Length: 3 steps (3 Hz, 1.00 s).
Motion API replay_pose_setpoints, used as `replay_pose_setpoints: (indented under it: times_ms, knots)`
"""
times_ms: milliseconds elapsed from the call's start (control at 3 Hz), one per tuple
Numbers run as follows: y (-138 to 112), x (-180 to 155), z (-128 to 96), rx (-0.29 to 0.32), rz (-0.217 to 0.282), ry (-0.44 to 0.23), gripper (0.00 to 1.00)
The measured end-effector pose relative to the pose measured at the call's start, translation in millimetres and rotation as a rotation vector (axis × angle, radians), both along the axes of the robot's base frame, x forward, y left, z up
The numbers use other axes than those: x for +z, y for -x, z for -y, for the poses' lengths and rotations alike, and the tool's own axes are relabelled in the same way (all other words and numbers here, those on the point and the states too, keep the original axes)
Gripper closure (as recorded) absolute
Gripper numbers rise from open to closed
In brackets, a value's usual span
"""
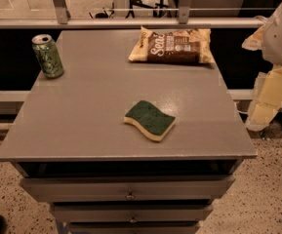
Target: Move sponge near green can
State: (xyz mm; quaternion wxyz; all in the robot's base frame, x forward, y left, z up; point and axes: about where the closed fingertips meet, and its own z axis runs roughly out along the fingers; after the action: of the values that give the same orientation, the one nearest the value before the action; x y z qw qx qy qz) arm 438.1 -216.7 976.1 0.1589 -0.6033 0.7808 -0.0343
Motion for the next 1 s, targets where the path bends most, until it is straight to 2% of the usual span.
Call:
replay_pose_setpoints:
  times_ms: [333,1000]
  knots:
    - [0.0,0.0,0.0,0.0,0.0,0.0,0.0]
    - [-26.6,-38.5,-21.6,-0.009,0.011,-0.143,0.0]
